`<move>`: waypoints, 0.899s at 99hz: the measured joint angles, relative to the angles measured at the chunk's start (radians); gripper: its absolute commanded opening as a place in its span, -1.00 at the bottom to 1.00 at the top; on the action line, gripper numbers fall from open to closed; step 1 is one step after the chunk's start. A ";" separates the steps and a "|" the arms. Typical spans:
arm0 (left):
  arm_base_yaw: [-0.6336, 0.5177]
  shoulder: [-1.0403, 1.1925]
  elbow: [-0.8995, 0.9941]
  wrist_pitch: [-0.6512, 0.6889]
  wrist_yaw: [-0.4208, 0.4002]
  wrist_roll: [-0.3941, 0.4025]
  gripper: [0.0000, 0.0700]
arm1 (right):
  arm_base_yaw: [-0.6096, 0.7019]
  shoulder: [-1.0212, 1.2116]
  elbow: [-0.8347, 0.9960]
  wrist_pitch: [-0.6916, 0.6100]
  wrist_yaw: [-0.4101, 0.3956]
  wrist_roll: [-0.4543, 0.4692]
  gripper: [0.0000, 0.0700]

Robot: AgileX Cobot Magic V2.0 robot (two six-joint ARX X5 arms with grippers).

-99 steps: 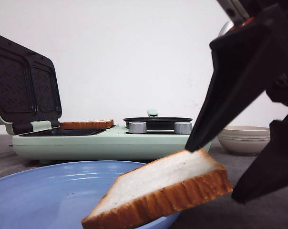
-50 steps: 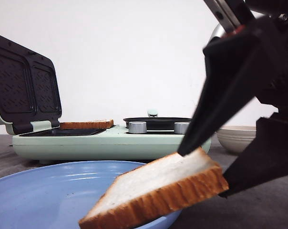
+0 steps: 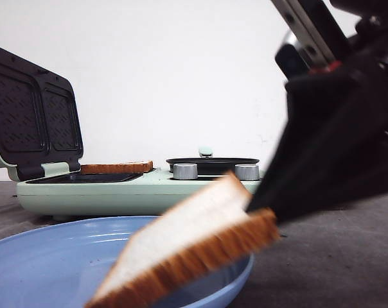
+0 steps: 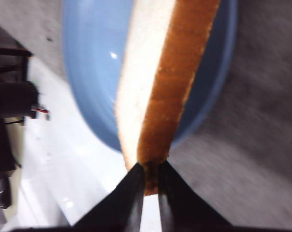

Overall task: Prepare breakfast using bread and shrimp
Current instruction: 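Reach the right gripper down and grasp the second bread slice edge, then carry the bread with the right gripper onto the other sandwich plate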

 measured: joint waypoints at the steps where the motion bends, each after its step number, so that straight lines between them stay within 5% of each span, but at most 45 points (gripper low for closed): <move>1: 0.000 0.000 0.000 0.000 0.000 0.000 -0.99 | 0.000 0.000 0.000 0.010 -0.002 0.000 -1.00; 27: 0.000 0.000 0.000 0.000 0.000 0.000 -0.99 | -0.006 0.000 0.023 0.215 -0.019 0.060 -1.00; 89: 0.000 0.000 0.000 0.000 0.000 0.000 -0.99 | -0.058 0.338 0.511 0.146 -0.047 0.006 -1.00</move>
